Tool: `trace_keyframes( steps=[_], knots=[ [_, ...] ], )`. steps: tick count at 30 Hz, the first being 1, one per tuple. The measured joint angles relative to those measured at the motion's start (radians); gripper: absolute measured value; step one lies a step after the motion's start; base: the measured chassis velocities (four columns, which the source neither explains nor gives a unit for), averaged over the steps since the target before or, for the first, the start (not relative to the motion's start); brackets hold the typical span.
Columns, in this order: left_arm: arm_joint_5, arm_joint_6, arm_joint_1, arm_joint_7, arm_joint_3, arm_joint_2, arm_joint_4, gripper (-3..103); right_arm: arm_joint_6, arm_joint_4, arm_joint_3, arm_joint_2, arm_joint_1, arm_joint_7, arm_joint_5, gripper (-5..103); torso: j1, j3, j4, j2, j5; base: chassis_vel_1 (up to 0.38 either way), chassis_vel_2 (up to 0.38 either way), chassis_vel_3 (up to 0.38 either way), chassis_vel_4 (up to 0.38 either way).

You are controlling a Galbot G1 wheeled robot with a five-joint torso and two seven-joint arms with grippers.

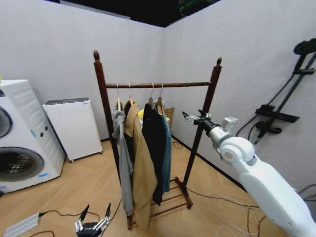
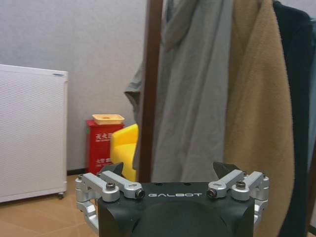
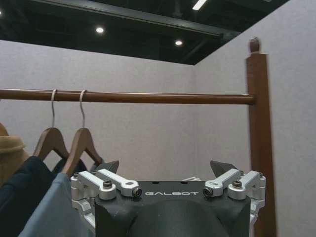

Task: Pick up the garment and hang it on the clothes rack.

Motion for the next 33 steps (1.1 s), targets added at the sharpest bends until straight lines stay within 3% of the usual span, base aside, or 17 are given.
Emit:
trace_keyframes(
  steps=[8,10,11,13,18,20,24,26,33],
  knots=[
    [0.000,0.000,0.000,0.000,0.000,0.000,0.000,100,0.003,0.095,0.190,0.039,-0.310,-0.030,-0.027,100,0.000,0.000,-0.0005,0.000,0.0004,-0.142,-0.132,-0.121,-0.143],
    [0.000,0.000,0.000,0.000,0.000,0.000,0.000,100,0.033,0.108,0.269,0.089,-0.453,-0.083,-0.097,100,0.000,0.000,-0.0002,0.000,0.0001,-0.117,-0.123,-0.128,-0.142],
    [0.000,0.000,0.000,0.000,0.000,0.000,0.000,100,0.033,0.108,0.269,0.089,-0.453,-0.083,-0.097,100,0.000,0.000,-0.0002,0.000,0.0001,-0.114,-0.105,-0.127,-0.142],
    [0.000,0.000,0.000,0.000,0.000,0.000,0.000,100,0.081,0.120,0.333,0.152,-0.585,-0.131,-0.211,100,0.000,0.000,0.0000,0.000,0.0000,-0.120,-0.133,-0.150,-0.106],
    [0.000,0.000,0.000,0.000,0.000,0.000,0.000,100,0.119,0.139,0.367,0.213,-0.676,-0.145,-0.315,100,0.000,0.000,0.0001,0.000,0.0000,-0.121,-0.137,-0.132,-0.122],
    [0.000,0.000,0.000,0.000,0.000,0.000,0.000,100,0.171,0.153,0.401,0.267,-0.760,-0.161,-0.418,100,0.000,0.000,-0.0004,0.000,0.0000,-0.132,-0.131,-0.122,-0.131],
    [0.000,0.000,0.000,0.000,0.000,0.000,0.000,100,0.198,0.161,0.420,0.304,-0.804,-0.168,-0.454,100,0.000,0.000,0.0002,0.000,-0.0002,-0.123,-0.124,-0.116,-0.135],
    [0.000,0.000,0.000,0.000,0.000,0.000,0.000,100,0.263,0.162,0.448,0.408,-0.870,-0.199,-0.534,100,0.000,0.000,0.0001,0.000,-0.0001,-0.121,-0.114,-0.123,-0.115],
    [0.000,0.000,0.000,0.000,0.000,0.000,0.000,100,0.345,0.162,0.460,0.524,-0.943,-0.219,-0.643,100,0.000,0.000,-0.0002,0.000,-0.0001,-0.129,-0.126,-0.131,-0.127]
  ],
)
